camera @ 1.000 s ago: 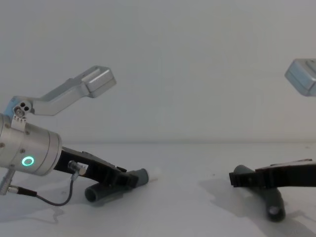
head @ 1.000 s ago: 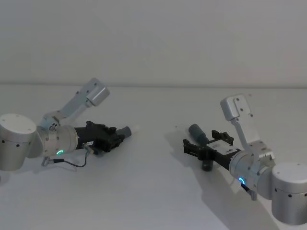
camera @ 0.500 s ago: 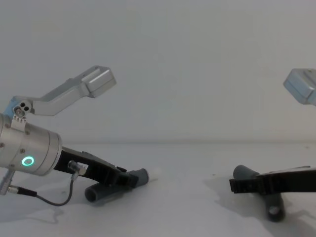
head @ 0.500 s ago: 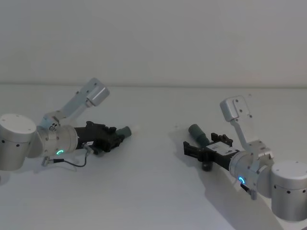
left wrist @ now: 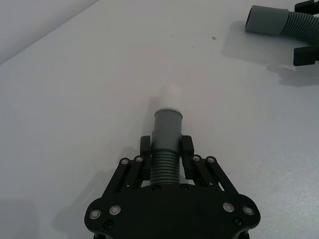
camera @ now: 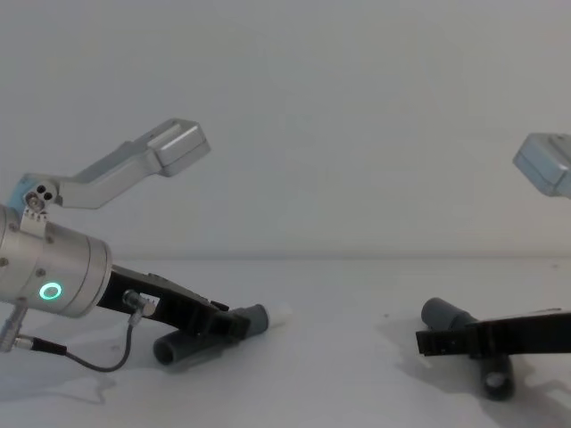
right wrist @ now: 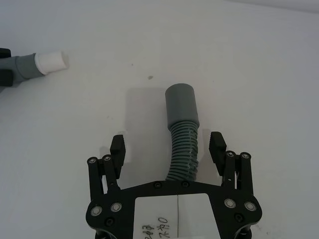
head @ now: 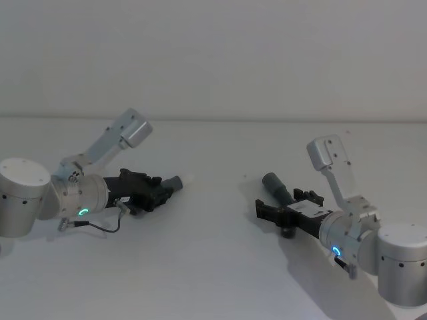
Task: Use both hands to pick up one end of the pipe from the table, align the ends, and insert them.
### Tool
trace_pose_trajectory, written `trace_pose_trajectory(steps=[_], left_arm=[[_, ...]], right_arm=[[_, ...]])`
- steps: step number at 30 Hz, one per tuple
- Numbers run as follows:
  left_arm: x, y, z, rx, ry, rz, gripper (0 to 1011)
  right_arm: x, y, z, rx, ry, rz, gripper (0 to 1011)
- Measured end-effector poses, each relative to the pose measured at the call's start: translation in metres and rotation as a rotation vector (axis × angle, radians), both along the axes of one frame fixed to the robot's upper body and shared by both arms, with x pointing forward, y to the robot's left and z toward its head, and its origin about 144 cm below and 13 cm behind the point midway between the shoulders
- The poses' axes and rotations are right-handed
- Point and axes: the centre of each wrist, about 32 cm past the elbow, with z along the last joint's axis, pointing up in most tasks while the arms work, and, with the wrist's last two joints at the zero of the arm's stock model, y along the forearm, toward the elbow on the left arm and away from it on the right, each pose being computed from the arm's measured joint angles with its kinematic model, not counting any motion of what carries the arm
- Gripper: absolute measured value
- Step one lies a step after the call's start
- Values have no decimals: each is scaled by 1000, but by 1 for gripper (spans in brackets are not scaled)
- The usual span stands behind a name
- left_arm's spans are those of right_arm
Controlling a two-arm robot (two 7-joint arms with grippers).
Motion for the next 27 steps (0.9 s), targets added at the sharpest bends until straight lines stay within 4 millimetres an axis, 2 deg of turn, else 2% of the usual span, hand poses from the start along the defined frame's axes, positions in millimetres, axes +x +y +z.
trace_pose_trajectory(steps=[11, 18, 19, 21, 24, 25, 27], left_arm=[[0, 0, 0, 0, 0, 0, 347], [0, 0, 0, 0, 0, 0, 347], [0, 0, 0, 0, 0, 0, 347], [0, 0, 0, 0, 0, 0, 347], [0, 0, 0, 0, 0, 0, 347], [0, 0, 0, 0, 0, 0, 347], [0, 0, 0, 0, 0, 0, 347]], right_arm=[[1, 0, -1, 9, 13, 1, 998], [1, -1, -1, 11, 17, 1, 866], [1, -1, -1, 11, 17, 1, 807], [1, -1, -1, 12, 18, 1, 771], [1, -1, -1, 13, 19, 2, 660], [1, -1, -1, 13, 19, 2, 660], [1, -1, -1, 13, 19, 2, 553]])
